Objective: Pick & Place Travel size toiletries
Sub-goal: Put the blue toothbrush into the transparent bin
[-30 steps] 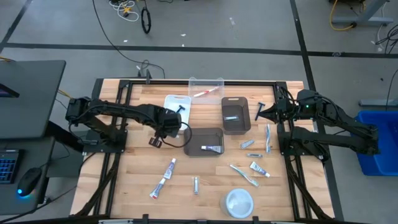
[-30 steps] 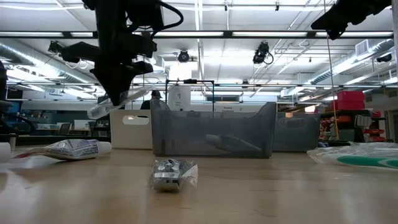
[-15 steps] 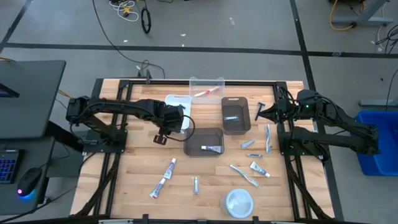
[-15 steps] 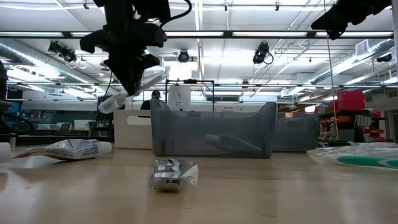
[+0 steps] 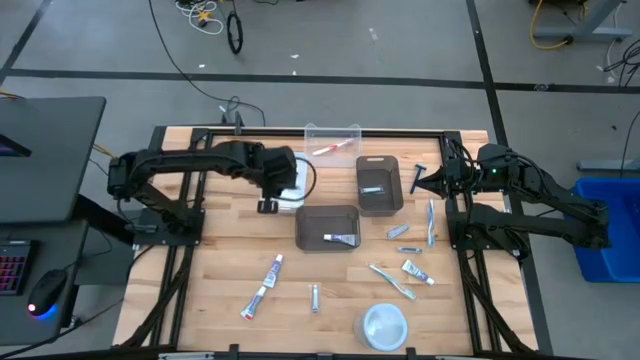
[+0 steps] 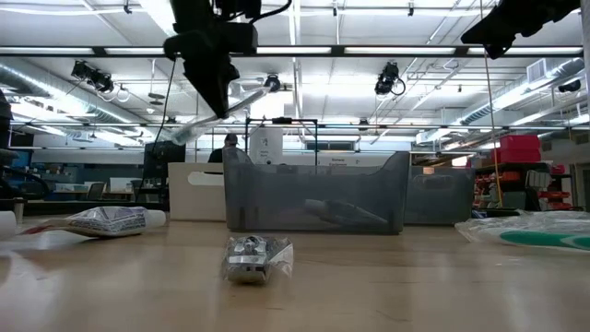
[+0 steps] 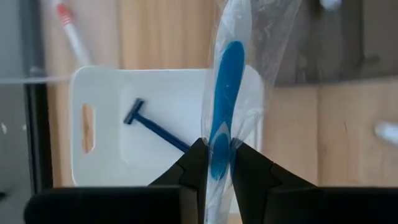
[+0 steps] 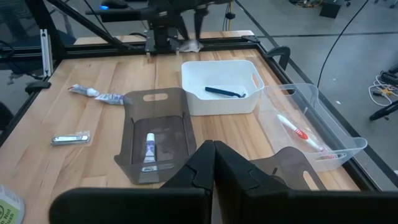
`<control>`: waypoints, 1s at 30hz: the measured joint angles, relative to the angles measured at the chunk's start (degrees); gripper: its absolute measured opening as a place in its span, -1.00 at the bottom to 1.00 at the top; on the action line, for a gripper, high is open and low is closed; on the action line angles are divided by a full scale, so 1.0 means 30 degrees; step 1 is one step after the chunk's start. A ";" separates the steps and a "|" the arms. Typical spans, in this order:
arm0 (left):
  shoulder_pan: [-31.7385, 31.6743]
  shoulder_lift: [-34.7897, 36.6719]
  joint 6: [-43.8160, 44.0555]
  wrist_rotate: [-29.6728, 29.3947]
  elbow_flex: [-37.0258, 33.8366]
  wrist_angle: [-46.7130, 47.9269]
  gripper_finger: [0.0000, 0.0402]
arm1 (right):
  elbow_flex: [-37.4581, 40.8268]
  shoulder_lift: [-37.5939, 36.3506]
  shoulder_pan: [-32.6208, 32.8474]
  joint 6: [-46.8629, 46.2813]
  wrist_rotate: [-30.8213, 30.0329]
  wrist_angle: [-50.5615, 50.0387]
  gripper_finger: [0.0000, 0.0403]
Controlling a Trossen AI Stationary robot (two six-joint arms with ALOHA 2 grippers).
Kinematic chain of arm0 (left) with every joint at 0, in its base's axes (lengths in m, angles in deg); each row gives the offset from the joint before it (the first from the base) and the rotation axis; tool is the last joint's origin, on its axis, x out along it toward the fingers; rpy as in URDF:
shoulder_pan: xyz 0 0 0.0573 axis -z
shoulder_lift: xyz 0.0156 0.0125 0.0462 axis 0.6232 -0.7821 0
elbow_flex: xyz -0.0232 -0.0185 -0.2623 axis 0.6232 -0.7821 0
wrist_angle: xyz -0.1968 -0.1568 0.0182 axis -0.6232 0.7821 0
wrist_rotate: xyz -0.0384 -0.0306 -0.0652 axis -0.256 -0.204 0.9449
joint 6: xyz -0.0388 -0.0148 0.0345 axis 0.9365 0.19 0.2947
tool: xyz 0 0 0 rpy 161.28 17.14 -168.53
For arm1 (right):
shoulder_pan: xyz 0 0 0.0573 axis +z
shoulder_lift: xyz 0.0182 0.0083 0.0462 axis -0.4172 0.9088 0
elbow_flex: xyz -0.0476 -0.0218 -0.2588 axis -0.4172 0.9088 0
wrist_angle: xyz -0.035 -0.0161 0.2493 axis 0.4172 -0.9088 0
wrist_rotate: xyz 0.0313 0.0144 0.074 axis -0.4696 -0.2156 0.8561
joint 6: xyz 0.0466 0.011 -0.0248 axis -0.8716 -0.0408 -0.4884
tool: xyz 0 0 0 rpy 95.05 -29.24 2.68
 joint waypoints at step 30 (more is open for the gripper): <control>0.5486 0.0125 0.2588 0.2312 -0.5106 -0.0896 -0.73 | 0.0000 -0.0001 0.0000 -0.0002 0.0002 0.0002 -0.93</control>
